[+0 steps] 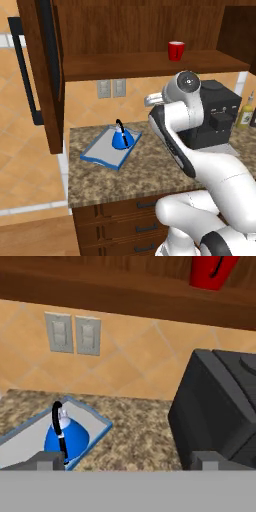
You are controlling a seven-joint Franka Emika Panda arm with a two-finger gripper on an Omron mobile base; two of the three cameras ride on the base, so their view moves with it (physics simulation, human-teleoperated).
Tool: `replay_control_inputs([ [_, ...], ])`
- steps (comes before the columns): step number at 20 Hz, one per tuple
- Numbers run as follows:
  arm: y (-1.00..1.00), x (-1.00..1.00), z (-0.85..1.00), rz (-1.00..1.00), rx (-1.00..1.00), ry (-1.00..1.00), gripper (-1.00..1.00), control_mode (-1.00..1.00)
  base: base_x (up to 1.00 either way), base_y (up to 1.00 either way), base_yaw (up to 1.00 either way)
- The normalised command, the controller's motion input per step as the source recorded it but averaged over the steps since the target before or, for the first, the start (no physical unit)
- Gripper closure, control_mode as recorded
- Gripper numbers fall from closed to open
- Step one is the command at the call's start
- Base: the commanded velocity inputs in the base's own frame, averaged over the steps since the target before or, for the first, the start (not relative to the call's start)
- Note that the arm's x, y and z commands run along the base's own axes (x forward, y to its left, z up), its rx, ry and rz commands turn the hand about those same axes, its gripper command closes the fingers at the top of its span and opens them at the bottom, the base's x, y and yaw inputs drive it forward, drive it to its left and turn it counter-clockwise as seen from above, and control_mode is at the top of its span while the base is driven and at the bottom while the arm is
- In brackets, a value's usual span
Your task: Pick the kettle from the counter and place it on the tray. Then pick the mug from the cabinet and place it on the tray. Then close the cabinet doors.
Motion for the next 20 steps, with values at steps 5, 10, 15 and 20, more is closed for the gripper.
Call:
replay_control_inputs([
  [5,-0.63,0.00,1.00,-0.19,0.00,-0.08,-1.00,-1.00,0.00,0.00,0.00],
  [10,-0.41,0.04,0.61,-0.11,0.02,-0.01,-1.00,-1.00,0.00,0.00,0.00],
  [15,-0.04,0.00,0.00,0.00,0.00,0.00,-1.00,-1.00,0.00,0.00,0.00],
  [20,0.00,0.05,0.00,0.00,0.00,-0.01,-1.00,-1.00,0.00,0.00,0.00],
])
